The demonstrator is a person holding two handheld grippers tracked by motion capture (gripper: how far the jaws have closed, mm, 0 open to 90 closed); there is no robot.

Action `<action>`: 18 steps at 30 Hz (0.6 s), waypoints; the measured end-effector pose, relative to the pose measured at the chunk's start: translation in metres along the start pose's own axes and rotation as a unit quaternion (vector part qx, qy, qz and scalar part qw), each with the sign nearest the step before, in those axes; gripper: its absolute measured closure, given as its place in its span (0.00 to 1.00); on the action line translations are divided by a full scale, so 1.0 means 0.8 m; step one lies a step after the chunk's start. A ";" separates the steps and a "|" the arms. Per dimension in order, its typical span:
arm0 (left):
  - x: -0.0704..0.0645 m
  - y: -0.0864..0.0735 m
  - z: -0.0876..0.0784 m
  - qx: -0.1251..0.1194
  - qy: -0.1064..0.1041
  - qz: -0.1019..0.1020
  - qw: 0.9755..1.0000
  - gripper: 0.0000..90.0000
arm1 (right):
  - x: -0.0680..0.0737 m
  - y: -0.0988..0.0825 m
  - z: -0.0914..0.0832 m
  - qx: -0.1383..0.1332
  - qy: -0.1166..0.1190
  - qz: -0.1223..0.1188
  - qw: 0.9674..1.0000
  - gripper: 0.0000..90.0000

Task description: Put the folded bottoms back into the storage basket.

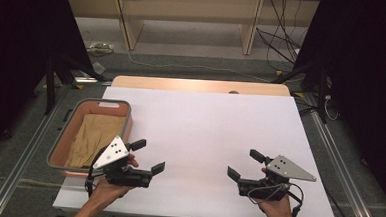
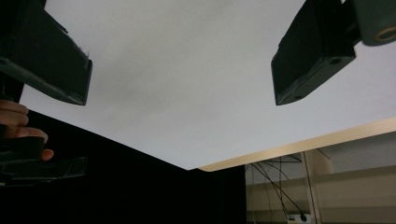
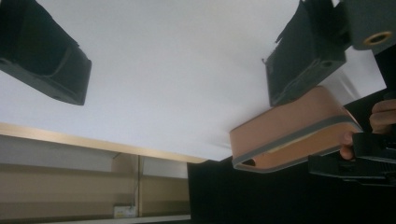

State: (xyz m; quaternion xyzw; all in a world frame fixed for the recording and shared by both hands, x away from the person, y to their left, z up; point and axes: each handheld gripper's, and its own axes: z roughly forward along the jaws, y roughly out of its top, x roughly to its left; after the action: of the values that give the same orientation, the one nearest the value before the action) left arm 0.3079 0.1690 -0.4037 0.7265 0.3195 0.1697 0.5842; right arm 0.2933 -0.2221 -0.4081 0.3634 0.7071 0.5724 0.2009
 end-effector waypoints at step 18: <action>-0.004 -0.003 0.003 0.010 -0.004 0.005 1.000 0.04 | 0.005 -0.003 -0.010 0.003 -0.004 0.000 1.000 0.04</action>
State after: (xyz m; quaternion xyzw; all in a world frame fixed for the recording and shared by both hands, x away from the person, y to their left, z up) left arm 0.3062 0.1655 -0.4060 0.7343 0.3153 0.1667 0.5776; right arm 0.2840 -0.2247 -0.4079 0.3663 0.7081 0.5688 0.2023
